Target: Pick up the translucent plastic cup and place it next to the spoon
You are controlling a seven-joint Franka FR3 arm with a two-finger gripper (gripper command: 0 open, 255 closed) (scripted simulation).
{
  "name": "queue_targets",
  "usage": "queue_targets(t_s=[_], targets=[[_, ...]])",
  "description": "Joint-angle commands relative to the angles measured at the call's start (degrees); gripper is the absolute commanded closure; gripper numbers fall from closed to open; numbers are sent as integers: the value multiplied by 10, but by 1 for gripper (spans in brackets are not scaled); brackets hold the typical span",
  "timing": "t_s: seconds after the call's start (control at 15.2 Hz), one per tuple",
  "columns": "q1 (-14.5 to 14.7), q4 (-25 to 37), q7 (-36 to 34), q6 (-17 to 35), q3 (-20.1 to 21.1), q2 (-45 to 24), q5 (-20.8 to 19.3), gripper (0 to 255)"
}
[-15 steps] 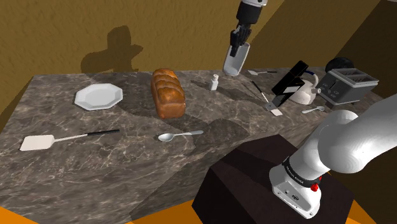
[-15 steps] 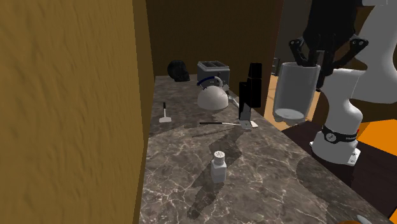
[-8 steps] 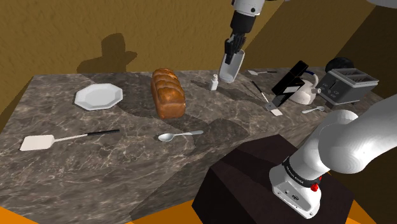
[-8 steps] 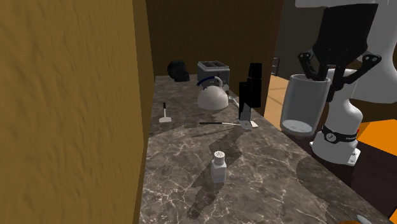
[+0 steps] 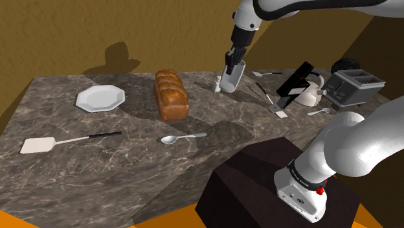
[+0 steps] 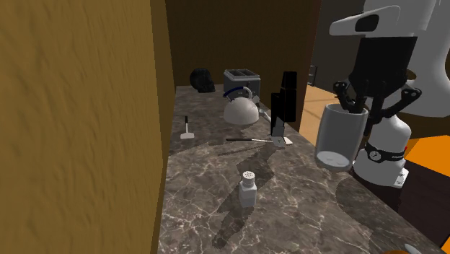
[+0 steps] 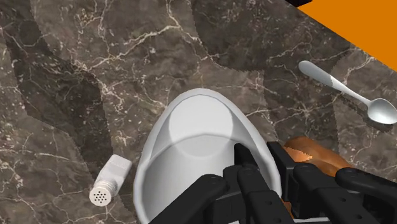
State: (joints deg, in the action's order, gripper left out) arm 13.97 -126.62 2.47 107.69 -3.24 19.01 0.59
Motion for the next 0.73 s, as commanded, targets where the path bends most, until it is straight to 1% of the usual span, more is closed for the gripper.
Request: queue_targets(t_s=[0.0, 0.66], targets=[[0, -12, 1, 17, 0, -4, 0, 255], [0, -73, 3, 96, -2, -22, 1, 255]])
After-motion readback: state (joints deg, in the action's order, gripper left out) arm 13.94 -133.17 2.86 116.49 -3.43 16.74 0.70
